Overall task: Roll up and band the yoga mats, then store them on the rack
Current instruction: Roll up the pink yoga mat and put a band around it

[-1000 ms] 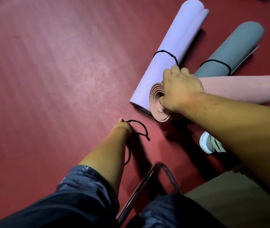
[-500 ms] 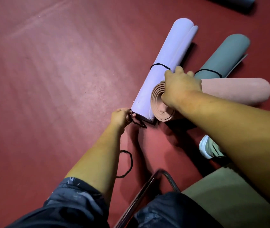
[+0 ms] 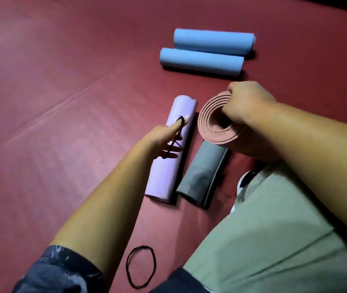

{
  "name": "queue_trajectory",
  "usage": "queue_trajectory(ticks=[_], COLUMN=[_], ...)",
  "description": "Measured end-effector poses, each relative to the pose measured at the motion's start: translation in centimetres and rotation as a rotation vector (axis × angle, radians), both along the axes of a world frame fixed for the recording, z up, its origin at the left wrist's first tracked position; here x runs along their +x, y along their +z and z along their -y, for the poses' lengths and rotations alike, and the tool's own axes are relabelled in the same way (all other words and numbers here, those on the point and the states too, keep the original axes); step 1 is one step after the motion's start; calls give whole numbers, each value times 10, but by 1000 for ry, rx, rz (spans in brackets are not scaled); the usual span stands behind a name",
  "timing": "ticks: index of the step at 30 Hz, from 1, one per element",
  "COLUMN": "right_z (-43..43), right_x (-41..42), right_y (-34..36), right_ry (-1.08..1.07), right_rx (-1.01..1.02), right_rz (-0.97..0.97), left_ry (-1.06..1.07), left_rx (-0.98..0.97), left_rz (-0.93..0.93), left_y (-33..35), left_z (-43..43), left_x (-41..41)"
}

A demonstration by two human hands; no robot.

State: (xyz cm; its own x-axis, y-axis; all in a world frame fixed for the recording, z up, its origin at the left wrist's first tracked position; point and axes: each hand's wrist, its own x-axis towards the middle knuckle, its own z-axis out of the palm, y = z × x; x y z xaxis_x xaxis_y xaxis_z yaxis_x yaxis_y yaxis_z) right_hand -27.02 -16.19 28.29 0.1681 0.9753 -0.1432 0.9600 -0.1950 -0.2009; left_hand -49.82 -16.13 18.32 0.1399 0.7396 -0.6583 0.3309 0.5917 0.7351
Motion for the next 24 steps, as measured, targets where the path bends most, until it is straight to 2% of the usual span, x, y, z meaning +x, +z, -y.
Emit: queue_trajectory(ticks=[3, 5, 10, 16, 19, 24], right_z=[2, 7, 43, 100, 127, 161], right_x=[66, 111, 213, 310, 345, 368], right_y=[22, 31, 43, 59, 67, 80], right_ry=[-92, -156, -413, -687, -754, -805], right_rx=[84, 137, 266, 401, 430, 401], right_rz=[-63, -113, -284, -414, -486, -636], left_ry=[-308, -472, -787, -996, -1104, -1105], left_rx=[107, 239, 628, 903, 984, 1069], left_rz=[-254, -361, -333, -369, -411, -477], left_y=[56, 82, 137, 191, 210, 218], left_z=[-17, -28, -40, -6, 22, 54], left_x=[67, 115, 238, 362, 409, 461])
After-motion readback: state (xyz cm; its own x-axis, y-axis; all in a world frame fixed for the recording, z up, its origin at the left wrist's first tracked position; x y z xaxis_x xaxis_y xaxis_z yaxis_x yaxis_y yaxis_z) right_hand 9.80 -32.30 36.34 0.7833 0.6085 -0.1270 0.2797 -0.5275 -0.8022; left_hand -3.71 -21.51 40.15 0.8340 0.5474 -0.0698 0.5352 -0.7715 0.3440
